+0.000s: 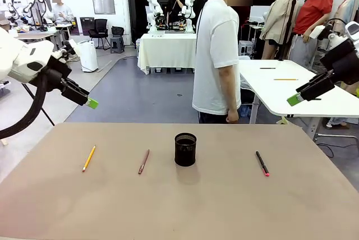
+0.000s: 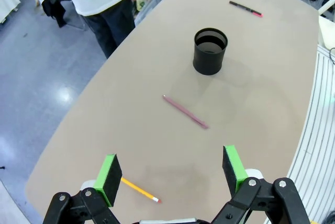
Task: Place the pens into the pen holder.
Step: Pick up a writing instrument from the table and place it into the Pen holder.
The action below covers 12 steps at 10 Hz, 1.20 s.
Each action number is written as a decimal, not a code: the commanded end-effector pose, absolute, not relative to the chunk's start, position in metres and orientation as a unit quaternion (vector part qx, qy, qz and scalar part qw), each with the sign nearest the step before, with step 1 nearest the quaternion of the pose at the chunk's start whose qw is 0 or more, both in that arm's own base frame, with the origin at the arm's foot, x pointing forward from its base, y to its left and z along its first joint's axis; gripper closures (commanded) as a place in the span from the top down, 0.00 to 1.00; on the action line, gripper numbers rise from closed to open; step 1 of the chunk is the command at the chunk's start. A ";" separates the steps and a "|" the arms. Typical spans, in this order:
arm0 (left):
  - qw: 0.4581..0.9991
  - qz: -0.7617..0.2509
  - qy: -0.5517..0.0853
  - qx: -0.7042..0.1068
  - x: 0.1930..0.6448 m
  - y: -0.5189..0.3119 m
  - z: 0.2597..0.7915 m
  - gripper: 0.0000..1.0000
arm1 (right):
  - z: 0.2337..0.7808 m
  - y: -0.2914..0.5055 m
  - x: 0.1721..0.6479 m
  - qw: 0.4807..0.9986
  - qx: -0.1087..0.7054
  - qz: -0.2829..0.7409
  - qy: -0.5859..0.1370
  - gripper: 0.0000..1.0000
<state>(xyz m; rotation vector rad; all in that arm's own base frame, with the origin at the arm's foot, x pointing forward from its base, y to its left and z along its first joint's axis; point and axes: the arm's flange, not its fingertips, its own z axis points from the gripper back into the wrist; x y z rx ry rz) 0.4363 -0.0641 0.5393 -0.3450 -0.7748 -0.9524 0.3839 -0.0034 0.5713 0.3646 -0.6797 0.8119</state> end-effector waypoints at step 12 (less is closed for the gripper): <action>0.802 -0.445 -0.362 -0.166 0.436 -0.064 0.539 1.00 | 0.572 -0.006 0.384 0.845 0.180 0.384 -0.327 1.00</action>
